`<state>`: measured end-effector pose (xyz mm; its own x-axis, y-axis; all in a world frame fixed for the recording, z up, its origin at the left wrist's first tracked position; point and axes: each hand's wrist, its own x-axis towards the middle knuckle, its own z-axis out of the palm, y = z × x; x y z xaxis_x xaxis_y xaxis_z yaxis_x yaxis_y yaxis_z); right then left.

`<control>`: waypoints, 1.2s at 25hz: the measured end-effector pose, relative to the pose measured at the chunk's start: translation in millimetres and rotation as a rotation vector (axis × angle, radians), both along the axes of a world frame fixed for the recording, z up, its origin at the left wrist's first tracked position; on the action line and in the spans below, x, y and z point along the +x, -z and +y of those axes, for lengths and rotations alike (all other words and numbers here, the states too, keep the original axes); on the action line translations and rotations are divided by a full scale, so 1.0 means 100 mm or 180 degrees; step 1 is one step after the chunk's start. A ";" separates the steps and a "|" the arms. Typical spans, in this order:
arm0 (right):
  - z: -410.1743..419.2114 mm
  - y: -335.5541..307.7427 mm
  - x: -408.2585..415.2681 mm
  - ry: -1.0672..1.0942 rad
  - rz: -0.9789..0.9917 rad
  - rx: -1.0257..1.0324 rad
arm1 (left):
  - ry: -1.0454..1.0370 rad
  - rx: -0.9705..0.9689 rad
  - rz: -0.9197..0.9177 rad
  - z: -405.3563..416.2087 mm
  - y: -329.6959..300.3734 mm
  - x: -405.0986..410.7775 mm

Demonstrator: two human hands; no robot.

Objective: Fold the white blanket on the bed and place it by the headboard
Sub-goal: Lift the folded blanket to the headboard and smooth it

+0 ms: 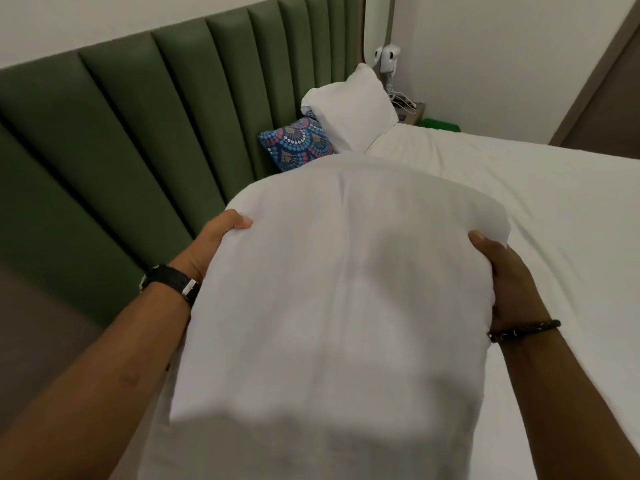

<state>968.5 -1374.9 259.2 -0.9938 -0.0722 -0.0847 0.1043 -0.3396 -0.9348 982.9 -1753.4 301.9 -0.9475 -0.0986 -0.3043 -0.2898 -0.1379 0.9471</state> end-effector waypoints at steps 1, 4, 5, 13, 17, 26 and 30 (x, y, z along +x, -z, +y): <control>-0.19 0.02 -0.13 -0.0028 -0.0001 -0.0027 | 0.0009 0.0030 -0.0031 -0.20 0.03 -0.14; -0.89 0.10 -0.57 -0.0023 0.0028 -0.0048 | 0.0157 0.0045 -0.0107 -0.88 0.15 -0.64; -1.14 0.12 -0.75 0.0011 0.0033 -0.0047 | 0.0166 0.0020 -0.0132 -1.12 0.19 -0.87; -2.70 1.43 -2.13 0.0520 -0.0656 0.0086 | 0.0295 -0.0007 -0.0840 -2.61 1.33 -2.59; -3.22 2.73 -1.91 0.0203 -0.1876 0.0670 | 0.0663 -0.0462 -0.1741 -2.97 2.75 -2.51; -3.54 3.26 -0.36 0.0150 -0.2125 0.0905 | 0.0569 -0.0109 -0.2668 -3.51 3.40 -1.18; -3.81 3.21 -0.34 0.0244 -0.1985 0.0297 | 0.0277 -0.0324 -0.1696 -3.81 3.00 -1.42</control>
